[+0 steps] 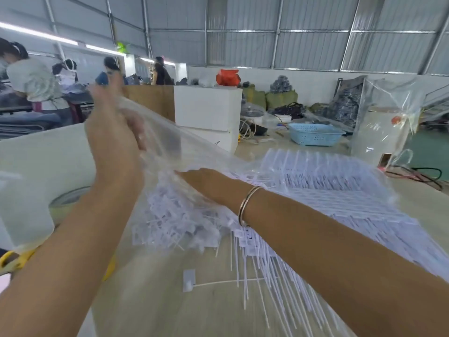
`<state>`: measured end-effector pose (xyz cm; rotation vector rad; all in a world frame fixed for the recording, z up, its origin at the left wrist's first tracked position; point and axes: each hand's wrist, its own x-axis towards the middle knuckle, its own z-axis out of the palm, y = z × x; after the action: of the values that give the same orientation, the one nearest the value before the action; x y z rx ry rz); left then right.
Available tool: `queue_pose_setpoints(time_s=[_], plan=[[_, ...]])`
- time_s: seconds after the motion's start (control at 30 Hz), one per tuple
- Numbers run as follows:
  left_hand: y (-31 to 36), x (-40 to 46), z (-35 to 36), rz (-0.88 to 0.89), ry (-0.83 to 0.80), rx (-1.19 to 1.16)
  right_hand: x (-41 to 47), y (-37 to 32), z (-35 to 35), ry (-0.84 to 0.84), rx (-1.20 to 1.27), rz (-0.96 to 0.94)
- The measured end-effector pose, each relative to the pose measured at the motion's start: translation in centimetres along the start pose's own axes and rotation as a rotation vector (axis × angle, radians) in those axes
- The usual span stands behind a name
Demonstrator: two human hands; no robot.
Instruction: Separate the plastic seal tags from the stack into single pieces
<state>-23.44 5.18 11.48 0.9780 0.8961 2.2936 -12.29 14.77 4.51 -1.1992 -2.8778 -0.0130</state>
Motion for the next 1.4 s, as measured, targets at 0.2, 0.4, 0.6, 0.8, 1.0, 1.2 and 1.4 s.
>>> queue_pose_setpoints(time_s=[0.2,0.4,0.6,0.8,1.0,1.2,1.4], plan=[[-1.8,-1.2,-0.4,-0.06,-0.293,0.389,1.2,2.8,-0.4,0.238,0.016,0.113],[-4.0,-1.3,-2.6,-0.178,-0.703,1.283,-5.3,11.6,-0.7,0.229,-0.006,0.369],[-2.5,-0.2,-4.1,-0.395,-1.059,1.919,-9.8,16.6,1.4,-0.059,-0.149,0.582],[-1.8,1.5,-4.1,-0.231,-0.983,2.074,-10.6,16.1,-2.1,-0.042,0.143,0.612],[-3.1,1.3,-3.4,-0.251,-1.077,1.88,-9.6,12.1,-0.7,-0.279,-0.241,0.383],[-2.6,0.6,-3.3,-0.223,-1.122,1.954,-9.6,11.0,-3.7,-0.155,0.406,0.415],[-1.3,-0.8,-2.5,-0.482,-1.152,1.511,-6.3,9.1,-2.7,0.101,0.935,0.652]])
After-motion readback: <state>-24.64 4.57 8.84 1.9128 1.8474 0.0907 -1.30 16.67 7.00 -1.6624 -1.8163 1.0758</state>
